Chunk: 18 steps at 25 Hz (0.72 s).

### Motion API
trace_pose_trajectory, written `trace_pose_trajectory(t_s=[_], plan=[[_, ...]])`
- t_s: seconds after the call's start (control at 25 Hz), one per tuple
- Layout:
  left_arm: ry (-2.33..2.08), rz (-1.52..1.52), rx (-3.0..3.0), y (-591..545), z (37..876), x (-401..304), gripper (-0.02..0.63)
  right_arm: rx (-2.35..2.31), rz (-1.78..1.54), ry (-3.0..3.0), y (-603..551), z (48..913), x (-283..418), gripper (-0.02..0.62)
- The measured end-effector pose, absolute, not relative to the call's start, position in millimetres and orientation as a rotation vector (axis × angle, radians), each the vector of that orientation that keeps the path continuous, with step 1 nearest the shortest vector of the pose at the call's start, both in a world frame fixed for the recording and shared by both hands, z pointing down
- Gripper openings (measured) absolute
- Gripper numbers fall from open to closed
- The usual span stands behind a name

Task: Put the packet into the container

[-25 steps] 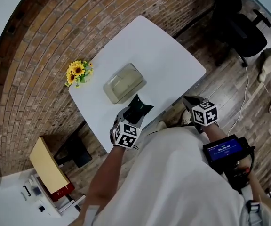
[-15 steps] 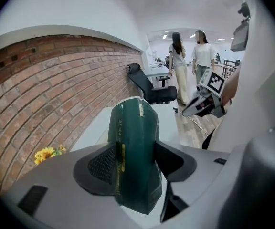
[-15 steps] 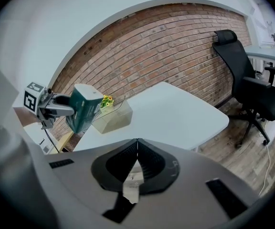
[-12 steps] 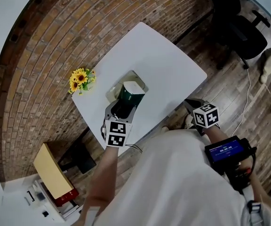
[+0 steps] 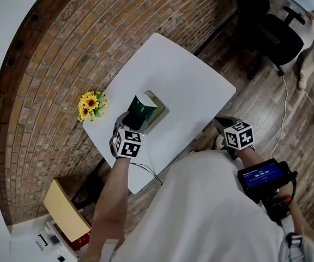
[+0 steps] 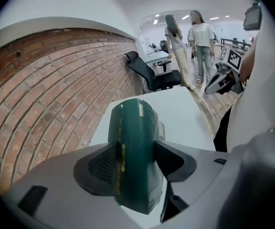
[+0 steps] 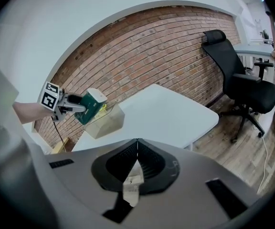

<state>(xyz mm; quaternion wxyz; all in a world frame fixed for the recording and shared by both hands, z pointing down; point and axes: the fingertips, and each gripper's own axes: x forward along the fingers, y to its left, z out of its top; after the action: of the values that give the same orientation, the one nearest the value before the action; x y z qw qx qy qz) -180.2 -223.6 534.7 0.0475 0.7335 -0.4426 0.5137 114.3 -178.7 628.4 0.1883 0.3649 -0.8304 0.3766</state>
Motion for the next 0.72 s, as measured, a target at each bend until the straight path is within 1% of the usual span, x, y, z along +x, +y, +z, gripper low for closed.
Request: trace_pose_trajectory(t_s=[0.2,0.4,0.72], plan=[[-1.22,1.665,2.225,-231.3,566.0,-180.3,0.27,1.082,1.077,-2.316,-183.0,630.2,123.8,0.007],[-1.149,1.651,2.191,-238.2,588.0,-176.5,0.27,1.117,1.101,-2.295,-182.7,633.9,128.3,0.007],[-1.066,1.708,2.153,-248.2,619.3,-178.7,0.27,1.156,1.133,-2.257,-180.4,639.1,137.8,0.008]])
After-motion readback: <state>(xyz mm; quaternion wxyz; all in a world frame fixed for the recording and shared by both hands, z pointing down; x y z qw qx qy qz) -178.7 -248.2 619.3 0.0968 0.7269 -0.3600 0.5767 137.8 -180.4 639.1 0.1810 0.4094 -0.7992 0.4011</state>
